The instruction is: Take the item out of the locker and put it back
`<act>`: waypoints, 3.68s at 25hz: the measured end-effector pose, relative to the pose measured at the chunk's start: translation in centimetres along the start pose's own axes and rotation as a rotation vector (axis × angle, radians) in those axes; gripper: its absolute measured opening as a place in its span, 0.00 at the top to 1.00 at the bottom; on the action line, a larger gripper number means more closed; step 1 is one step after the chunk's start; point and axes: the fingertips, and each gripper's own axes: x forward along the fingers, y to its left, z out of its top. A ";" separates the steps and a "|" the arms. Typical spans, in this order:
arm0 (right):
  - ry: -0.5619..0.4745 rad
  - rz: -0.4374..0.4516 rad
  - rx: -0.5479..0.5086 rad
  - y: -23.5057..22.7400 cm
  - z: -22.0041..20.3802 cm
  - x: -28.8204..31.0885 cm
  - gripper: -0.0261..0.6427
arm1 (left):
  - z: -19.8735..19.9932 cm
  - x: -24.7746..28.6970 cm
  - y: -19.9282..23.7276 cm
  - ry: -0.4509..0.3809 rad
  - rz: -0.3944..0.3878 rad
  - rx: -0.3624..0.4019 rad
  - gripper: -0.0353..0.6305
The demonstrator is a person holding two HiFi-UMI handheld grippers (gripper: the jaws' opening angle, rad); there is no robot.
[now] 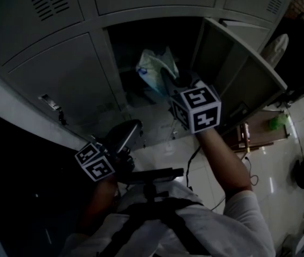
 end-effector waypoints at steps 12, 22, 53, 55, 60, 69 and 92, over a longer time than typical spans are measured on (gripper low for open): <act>0.029 -0.020 0.094 0.6 -4.6 -4.7 0.90 | -1.8 -0.4 -0.6 0.043 0.008 -0.011 0.96; 0.038 -0.010 0.165 1.7 -6.9 -8.0 0.90 | -3.1 -0.6 -1.3 0.080 0.000 -0.014 0.96; 0.149 -0.004 0.241 3.9 -13.8 -12.6 0.92 | -6.0 -2.1 -2.4 0.106 0.003 -0.076 0.96; 0.150 -0.005 0.242 4.1 -13.9 -12.7 0.92 | -6.0 -2.2 -2.5 0.105 0.007 -0.078 0.96; 0.148 -0.004 0.244 4.3 -13.8 -12.7 0.93 | -6.1 -2.4 -2.5 0.106 0.009 -0.083 0.96; 0.155 -0.006 0.228 4.8 -14.0 -13.0 0.95 | -6.4 -2.7 -2.7 0.108 0.000 -0.090 0.96; 0.159 0.010 0.239 5.7 -14.2 -12.8 0.94 | -6.3 -2.1 -3.9 0.116 -0.043 -0.075 0.96</act>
